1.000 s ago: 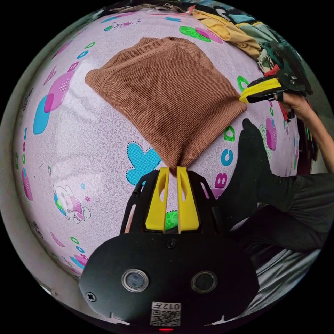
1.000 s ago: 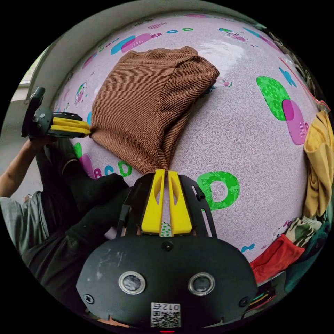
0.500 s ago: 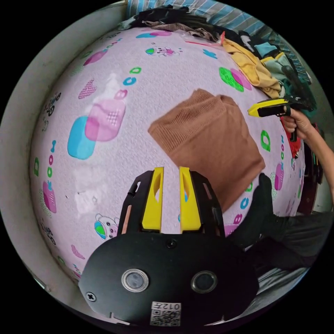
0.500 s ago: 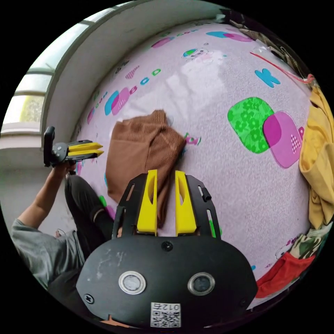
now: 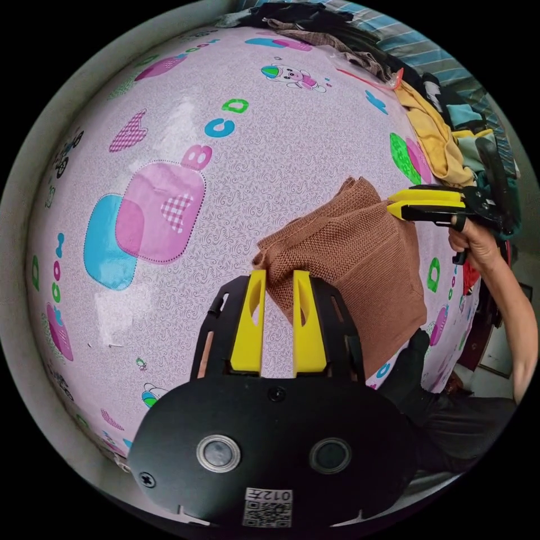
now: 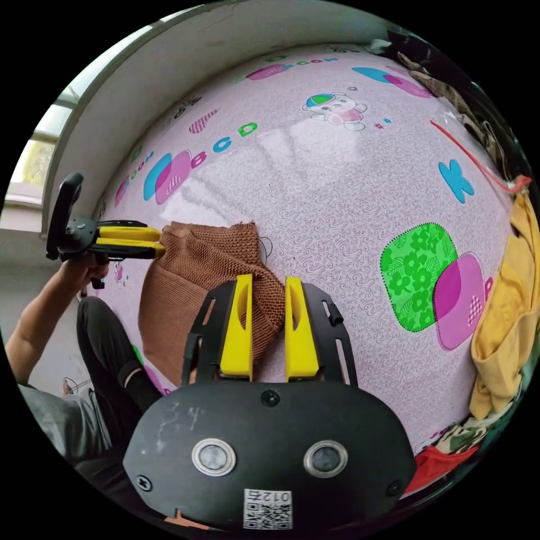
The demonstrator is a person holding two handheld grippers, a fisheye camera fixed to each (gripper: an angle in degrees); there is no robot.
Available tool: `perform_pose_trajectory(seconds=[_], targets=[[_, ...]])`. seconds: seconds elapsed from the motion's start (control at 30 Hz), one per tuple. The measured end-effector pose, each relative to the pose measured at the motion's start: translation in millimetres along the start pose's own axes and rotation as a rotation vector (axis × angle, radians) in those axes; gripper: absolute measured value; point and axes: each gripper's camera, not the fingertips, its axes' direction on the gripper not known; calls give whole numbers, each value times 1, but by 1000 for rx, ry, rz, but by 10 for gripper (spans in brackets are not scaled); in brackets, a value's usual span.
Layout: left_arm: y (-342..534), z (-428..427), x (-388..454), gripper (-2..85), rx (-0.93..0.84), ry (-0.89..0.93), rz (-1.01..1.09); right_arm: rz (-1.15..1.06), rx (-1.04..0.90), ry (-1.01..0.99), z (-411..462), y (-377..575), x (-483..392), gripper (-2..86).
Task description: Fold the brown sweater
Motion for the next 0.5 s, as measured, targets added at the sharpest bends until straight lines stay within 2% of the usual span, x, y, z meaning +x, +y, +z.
perform_pose_trajectory(seconds=[0.1,0.23,0.43,0.5], targets=[[4,2,-5,41,3,-30,11,-32,-20,138,3,-3,-2,0],[12,4,-18,35,19,-9,1,-3,-8,122,6,-1,6,-2],[51,-18,-45,52,97,72,-53,71,48,-5,-16,26,25,55],[72,-23,-48,56,100,94,-41,90,17,-127,-19,53,35,69]])
